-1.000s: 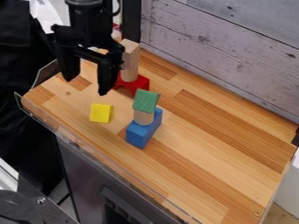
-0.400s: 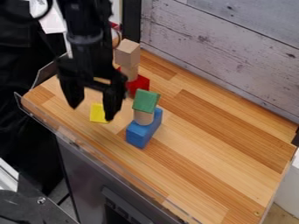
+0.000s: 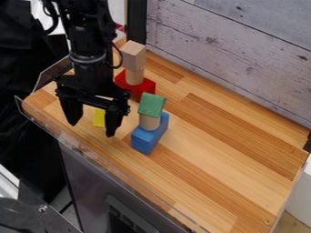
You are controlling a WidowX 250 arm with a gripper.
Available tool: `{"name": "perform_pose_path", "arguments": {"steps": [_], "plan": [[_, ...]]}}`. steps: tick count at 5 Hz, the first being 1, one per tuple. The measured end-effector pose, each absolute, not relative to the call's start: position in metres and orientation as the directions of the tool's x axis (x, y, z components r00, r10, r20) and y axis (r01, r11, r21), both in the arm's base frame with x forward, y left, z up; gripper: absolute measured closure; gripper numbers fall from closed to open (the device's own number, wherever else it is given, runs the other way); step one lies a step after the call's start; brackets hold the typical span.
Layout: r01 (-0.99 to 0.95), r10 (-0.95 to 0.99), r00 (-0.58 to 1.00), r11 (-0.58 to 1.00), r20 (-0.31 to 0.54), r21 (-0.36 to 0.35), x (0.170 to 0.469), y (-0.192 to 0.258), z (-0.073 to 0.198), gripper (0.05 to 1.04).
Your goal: Put the yellow triangle onto the top of the cube.
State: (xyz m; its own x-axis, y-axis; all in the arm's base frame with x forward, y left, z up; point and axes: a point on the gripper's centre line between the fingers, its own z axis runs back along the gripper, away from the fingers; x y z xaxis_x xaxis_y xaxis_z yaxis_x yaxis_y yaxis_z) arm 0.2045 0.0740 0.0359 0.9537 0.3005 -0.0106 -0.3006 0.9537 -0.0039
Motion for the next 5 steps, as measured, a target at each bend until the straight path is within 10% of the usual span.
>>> {"name": "perform_pose_path", "arguments": {"steps": [5], "plan": [[-0.364, 0.361, 0.929, 0.931, -0.085, -0.031, 0.222, 0.080, 0.006, 0.085]]}}
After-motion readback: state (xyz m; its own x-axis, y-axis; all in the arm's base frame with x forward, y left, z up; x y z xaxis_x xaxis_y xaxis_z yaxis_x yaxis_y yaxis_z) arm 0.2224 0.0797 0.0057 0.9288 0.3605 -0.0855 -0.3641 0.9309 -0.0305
